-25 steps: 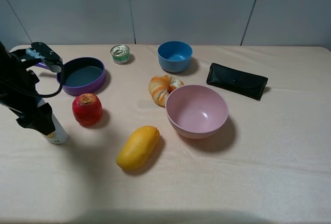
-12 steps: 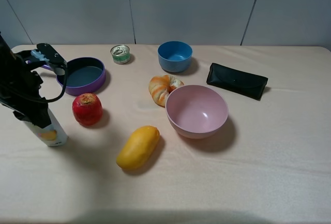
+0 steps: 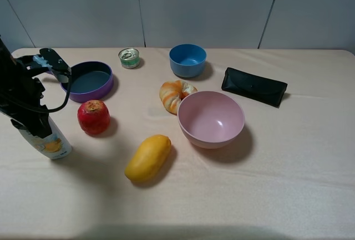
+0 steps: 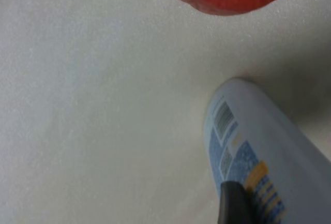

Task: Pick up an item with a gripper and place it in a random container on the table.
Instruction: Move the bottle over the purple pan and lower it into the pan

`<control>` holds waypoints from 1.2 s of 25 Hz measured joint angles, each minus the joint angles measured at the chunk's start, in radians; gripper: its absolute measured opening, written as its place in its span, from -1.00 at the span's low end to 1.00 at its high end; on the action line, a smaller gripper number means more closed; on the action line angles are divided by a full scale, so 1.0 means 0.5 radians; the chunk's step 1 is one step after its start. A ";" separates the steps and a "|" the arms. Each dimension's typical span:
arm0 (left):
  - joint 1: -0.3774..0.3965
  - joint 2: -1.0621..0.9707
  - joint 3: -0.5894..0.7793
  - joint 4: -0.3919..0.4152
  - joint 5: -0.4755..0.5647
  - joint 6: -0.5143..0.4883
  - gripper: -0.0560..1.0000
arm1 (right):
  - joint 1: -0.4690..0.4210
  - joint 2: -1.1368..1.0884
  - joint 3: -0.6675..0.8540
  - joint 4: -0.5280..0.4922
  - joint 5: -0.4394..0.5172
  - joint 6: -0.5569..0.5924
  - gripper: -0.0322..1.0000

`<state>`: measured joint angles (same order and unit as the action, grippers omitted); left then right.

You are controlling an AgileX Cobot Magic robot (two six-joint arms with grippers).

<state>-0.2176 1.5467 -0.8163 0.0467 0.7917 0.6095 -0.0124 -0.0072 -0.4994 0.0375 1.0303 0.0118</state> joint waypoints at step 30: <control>0.000 0.001 -0.557 0.000 0.774 -0.011 -0.16 | 0.000 0.000 0.000 0.000 0.000 0.000 0.41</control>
<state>-0.2176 1.5472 -1.0947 0.0466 1.1787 0.6039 -0.0124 -0.0072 -0.4994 0.0375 1.0303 0.0118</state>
